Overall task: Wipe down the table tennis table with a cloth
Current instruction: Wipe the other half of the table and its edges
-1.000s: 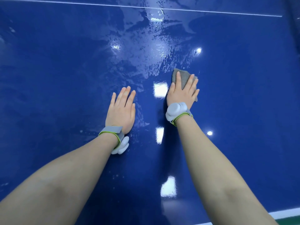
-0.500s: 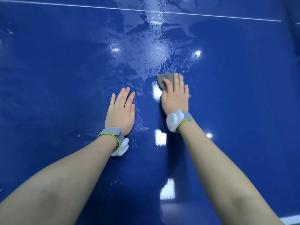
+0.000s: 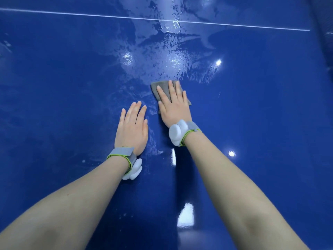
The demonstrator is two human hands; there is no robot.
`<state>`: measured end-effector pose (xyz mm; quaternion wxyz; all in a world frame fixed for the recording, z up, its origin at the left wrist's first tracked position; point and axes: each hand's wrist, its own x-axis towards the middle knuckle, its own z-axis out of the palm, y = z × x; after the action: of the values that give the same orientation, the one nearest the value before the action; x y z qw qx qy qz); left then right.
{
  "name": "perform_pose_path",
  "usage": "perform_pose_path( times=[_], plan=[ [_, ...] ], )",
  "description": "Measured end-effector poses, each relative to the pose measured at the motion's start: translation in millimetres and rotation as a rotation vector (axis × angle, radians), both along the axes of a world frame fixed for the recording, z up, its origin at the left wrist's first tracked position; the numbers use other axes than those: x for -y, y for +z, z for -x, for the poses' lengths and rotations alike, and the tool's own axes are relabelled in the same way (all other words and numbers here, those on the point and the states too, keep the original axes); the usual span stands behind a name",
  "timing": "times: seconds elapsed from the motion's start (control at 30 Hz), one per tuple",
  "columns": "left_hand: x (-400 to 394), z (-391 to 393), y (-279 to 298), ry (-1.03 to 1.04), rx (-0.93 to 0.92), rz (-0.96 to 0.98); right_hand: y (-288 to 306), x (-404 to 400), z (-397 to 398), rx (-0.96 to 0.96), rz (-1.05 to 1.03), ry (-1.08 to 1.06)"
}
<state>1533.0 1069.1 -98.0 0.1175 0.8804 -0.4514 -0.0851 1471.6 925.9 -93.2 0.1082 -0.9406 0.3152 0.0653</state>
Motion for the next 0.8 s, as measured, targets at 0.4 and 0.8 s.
perform_pose_path(
  times=[0.4, 0.8],
  plan=[
    [5.2, -6.5, -0.3, 0.009, -0.008, -0.006, 1.6, 69.7, 9.3, -0.076, -0.03, -0.453],
    [15.9, -11.8, -0.6, 0.036, -0.018, 0.012, -3.8, 68.4, 1.0, -0.008, 0.017, -0.116]
  ],
)
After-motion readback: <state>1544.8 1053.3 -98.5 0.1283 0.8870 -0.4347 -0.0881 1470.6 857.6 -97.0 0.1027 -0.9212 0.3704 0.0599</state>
